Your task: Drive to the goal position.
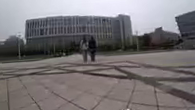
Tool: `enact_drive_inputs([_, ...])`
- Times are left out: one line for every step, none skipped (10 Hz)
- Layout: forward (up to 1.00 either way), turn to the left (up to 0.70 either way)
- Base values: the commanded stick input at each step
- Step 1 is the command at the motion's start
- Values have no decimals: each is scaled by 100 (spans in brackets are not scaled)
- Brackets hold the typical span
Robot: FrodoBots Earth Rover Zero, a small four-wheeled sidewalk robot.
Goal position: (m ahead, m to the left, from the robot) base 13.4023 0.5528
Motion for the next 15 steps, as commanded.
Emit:
enact_drive_inputs([100, 2])
enact_drive_inputs([100, 2])
enact_drive_inputs([100, 2])
enact_drive_inputs([100, 2])
enact_drive_inputs([100, 2])
enact_drive_inputs([100, 2])
enact_drive_inputs([100, 2])
enact_drive_inputs([100, 2])
enact_drive_inputs([100, 2])
enact_drive_inputs([100, 2])
enact_drive_inputs([100, 2])
enact_drive_inputs([100, 2])
enact_drive_inputs([100, 2])
enact_drive_inputs([100, 2])
enact_drive_inputs([100, 2])
